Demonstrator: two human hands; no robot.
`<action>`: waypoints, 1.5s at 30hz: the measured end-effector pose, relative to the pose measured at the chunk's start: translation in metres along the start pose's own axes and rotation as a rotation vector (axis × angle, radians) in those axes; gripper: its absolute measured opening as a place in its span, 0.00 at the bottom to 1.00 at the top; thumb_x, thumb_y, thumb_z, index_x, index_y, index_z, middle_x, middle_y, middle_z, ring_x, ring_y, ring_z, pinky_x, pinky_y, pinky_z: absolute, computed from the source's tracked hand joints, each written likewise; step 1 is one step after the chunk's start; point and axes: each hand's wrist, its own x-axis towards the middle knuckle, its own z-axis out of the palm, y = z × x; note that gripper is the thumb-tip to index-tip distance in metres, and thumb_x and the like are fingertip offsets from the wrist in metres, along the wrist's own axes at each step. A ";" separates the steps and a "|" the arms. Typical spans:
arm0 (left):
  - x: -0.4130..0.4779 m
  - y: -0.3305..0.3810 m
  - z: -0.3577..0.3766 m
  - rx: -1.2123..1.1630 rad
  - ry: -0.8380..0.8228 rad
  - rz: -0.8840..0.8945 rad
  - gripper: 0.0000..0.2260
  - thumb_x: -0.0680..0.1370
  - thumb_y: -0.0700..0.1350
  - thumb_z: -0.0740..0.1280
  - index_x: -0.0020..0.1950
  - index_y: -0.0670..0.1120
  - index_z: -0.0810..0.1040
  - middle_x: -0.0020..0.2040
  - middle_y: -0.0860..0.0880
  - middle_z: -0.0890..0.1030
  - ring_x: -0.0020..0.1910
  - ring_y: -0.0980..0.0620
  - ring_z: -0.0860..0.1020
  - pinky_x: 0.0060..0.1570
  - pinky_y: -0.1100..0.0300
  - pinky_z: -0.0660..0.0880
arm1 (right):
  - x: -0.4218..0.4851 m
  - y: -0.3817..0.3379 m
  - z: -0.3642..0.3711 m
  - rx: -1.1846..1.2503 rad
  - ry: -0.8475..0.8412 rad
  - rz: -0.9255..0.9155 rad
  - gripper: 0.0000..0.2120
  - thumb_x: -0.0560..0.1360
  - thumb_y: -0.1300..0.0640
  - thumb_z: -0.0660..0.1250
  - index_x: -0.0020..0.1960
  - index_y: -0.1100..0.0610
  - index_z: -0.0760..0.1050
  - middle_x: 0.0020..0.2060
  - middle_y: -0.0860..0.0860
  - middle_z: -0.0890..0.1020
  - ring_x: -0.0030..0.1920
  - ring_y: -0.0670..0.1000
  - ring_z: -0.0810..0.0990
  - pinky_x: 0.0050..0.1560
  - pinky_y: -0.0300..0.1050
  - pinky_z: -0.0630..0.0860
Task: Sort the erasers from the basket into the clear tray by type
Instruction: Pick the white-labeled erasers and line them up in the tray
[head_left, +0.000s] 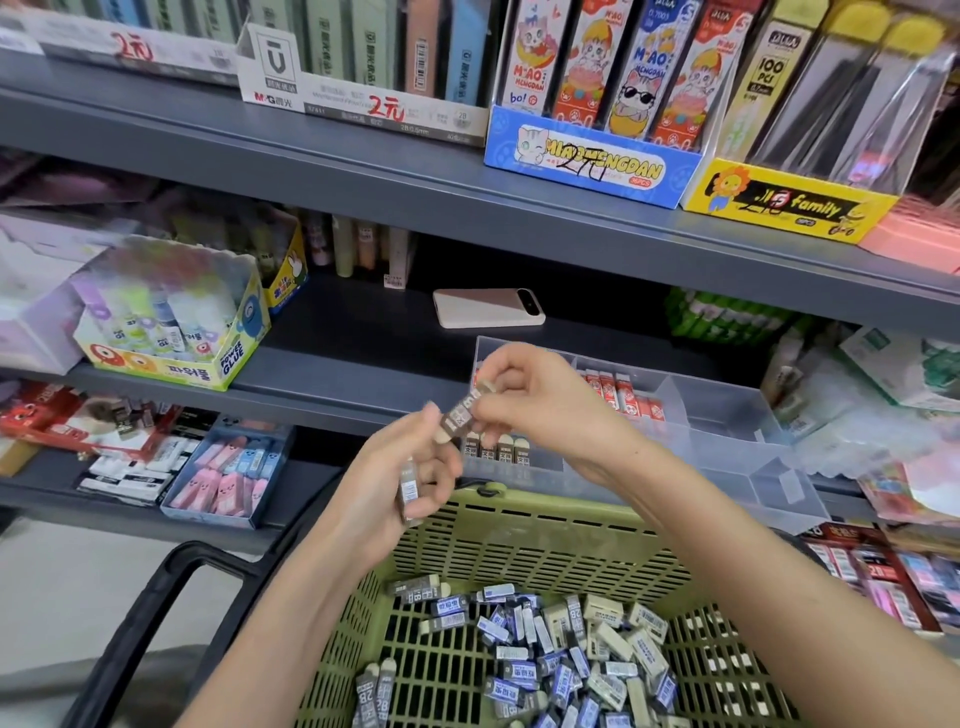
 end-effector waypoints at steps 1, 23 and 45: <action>-0.001 0.000 0.000 0.025 -0.004 0.027 0.14 0.74 0.49 0.64 0.48 0.38 0.75 0.32 0.44 0.75 0.20 0.56 0.68 0.17 0.68 0.58 | -0.002 0.002 -0.003 0.005 -0.001 -0.001 0.08 0.68 0.69 0.67 0.42 0.58 0.71 0.33 0.53 0.80 0.30 0.50 0.80 0.39 0.45 0.77; 0.006 0.001 -0.001 -0.333 0.117 0.047 0.15 0.70 0.31 0.61 0.56 0.38 0.75 0.39 0.42 0.83 0.39 0.48 0.82 0.38 0.56 0.80 | 0.004 0.038 -0.057 -0.584 0.111 0.007 0.07 0.66 0.55 0.76 0.39 0.52 0.78 0.32 0.45 0.83 0.36 0.41 0.78 0.46 0.44 0.75; 0.004 0.001 -0.004 -0.038 0.194 0.150 0.13 0.68 0.43 0.68 0.51 0.48 0.81 0.43 0.50 0.85 0.43 0.55 0.82 0.41 0.62 0.80 | 0.006 0.054 -0.058 -1.598 -0.165 -0.210 0.19 0.80 0.45 0.51 0.51 0.50 0.79 0.50 0.47 0.80 0.53 0.52 0.68 0.53 0.47 0.60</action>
